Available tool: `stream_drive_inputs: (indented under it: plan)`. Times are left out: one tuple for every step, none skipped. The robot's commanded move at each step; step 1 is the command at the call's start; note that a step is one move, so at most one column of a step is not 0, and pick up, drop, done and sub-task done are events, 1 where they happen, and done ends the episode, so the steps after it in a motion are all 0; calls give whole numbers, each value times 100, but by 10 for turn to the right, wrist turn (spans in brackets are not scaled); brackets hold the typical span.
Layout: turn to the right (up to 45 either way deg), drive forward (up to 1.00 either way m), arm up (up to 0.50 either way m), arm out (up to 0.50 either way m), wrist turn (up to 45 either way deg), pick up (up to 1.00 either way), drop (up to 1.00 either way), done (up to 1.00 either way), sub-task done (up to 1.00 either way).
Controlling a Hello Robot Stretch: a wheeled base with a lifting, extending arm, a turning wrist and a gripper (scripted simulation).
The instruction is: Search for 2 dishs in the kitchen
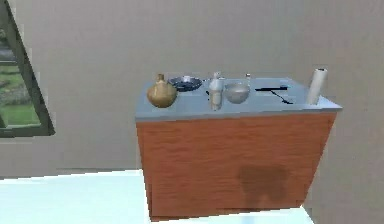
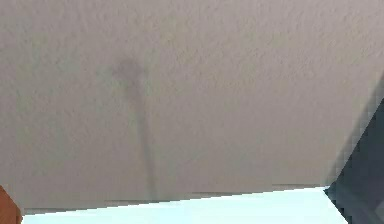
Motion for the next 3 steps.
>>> stream_drive_inputs:
  plan:
    - [-60,0,0,0,0,0,0,0,0]
    - [0,45,0,0,0,0,0,0,0]
    - [270,0,0,0,0,0,0,0,0]
